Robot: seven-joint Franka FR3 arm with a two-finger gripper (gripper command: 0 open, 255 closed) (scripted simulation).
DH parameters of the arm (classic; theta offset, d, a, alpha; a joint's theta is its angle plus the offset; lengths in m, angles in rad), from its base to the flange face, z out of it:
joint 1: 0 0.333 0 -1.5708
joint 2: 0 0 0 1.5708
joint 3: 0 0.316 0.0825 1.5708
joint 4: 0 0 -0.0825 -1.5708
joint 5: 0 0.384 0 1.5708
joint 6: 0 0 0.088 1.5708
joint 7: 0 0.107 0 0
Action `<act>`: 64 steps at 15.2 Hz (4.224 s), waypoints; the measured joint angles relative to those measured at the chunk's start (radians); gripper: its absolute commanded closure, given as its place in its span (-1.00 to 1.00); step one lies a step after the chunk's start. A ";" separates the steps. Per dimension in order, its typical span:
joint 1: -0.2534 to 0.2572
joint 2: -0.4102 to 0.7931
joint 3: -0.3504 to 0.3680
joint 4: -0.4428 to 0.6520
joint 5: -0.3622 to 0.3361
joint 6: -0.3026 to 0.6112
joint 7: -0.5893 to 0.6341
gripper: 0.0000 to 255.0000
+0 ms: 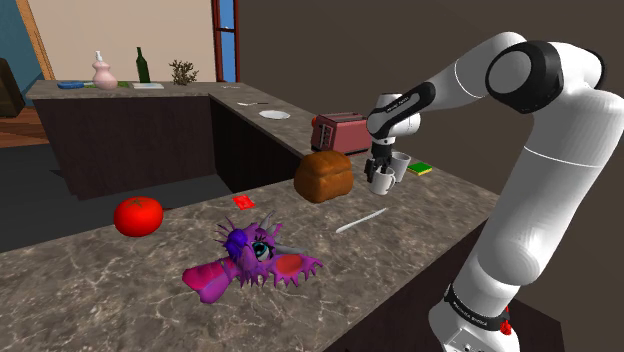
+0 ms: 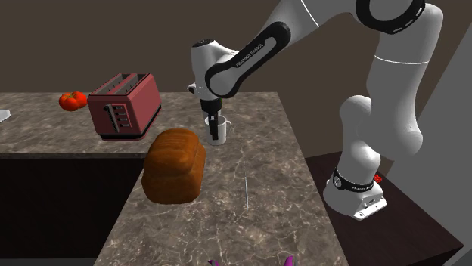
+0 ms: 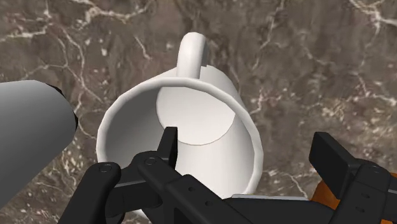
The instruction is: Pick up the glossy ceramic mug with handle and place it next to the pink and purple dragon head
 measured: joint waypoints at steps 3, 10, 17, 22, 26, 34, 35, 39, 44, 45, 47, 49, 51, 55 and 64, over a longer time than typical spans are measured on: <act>0.000 0.000 0.000 0.000 0.000 0.000 0.000 1.00; 0.000 0.000 0.000 0.000 0.000 0.000 0.000 1.00; 0.002 -0.033 0.000 0.022 -0.015 -0.052 0.008 1.00; 0.004 -0.071 0.002 0.056 -0.031 -0.121 0.016 1.00; 0.006 -0.097 0.005 0.086 -0.041 -0.175 0.021 1.00; 0.008 -0.130 0.011 0.163 -0.049 -0.283 0.023 1.00; 0.009 -0.135 0.012 0.168 -0.051 -0.292 0.024 1.00; 0.010 -0.152 0.016 0.208 -0.056 -0.348 0.025 1.00; 0.013 -0.158 0.020 0.269 -0.055 -0.415 0.024 1.00; 0.014 -0.163 0.022 0.279 -0.057 -0.429 0.025 1.00; 0.013 -0.168 0.022 0.301 -0.058 -0.456 0.022 1.00; 0.014 -0.167 0.023 0.326 -0.057 -0.480 0.021 1.00; 0.015 -0.169 0.024 0.354 -0.056 -0.509 0.018 1.00; 0.015 -0.164 0.025 0.410 -0.053 -0.561 0.011 1.00; 0.078 -0.233 0.121 0.371 -0.059 -0.603 0.168 1.00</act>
